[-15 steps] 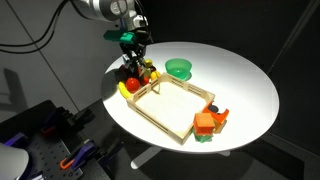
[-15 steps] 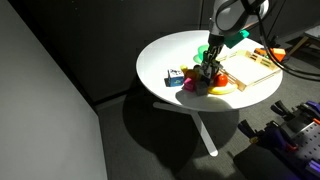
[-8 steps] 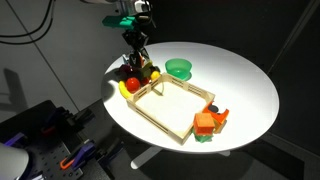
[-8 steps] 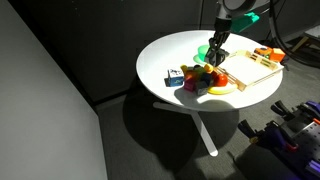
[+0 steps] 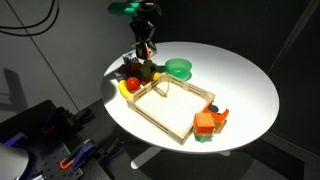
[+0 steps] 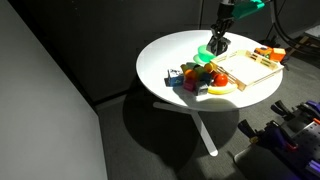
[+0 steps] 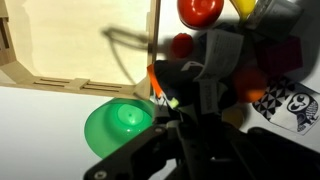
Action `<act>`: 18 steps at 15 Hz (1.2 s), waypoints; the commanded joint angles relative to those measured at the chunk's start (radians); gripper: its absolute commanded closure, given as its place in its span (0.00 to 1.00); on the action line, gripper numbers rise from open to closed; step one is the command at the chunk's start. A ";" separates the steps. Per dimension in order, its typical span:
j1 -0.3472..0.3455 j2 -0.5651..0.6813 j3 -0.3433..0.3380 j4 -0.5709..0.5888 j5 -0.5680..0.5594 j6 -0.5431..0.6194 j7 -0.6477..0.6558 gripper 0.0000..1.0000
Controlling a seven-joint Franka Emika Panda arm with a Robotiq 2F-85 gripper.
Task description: Put the white and orange dice in the green bowl
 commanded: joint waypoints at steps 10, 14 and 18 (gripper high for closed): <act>-0.023 0.173 -0.029 0.221 0.005 -0.063 0.120 0.94; -0.032 0.223 -0.038 0.285 0.012 -0.067 0.144 0.94; -0.040 0.268 -0.049 0.344 0.014 -0.065 0.169 0.94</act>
